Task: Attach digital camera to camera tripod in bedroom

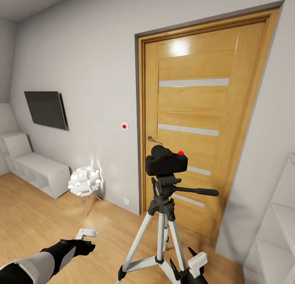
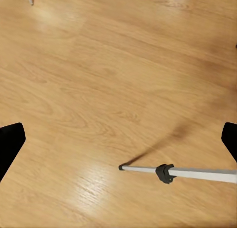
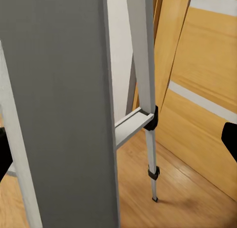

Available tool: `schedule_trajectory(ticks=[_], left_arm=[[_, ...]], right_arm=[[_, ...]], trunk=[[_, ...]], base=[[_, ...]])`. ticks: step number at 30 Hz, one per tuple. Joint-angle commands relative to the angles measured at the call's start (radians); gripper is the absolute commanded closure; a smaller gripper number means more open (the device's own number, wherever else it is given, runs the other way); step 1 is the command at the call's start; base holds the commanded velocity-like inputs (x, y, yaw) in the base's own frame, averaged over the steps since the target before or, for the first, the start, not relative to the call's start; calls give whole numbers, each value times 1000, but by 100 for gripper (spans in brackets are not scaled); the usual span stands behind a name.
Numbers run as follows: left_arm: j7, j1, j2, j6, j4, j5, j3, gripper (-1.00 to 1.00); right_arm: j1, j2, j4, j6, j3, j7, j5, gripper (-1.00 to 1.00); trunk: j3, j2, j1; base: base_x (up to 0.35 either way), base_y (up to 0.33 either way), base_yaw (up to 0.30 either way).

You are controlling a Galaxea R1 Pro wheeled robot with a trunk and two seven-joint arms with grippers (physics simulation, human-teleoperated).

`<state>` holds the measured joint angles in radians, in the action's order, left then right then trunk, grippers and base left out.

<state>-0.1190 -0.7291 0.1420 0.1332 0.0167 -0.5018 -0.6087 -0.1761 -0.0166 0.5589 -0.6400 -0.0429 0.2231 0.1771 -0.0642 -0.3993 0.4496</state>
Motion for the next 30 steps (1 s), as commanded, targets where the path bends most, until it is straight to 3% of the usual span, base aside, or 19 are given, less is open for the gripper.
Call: schedule_trajectory(ticks=[1, 30], left_arm=[[-2, 0, 1, 6, 2, -11, -8, -100], [-2, 19, 1, 6, 2, -11, -8, -100]], right_arm=[[0, 0, -1, -3, 2, 2, 3, -100], [1, 0, -35, -21, 2, 2, 2, -100]], trunk=[[0, -1, 0], [0, -1, 0]], base=[[0, 0, 0], [0, 0, 0]])
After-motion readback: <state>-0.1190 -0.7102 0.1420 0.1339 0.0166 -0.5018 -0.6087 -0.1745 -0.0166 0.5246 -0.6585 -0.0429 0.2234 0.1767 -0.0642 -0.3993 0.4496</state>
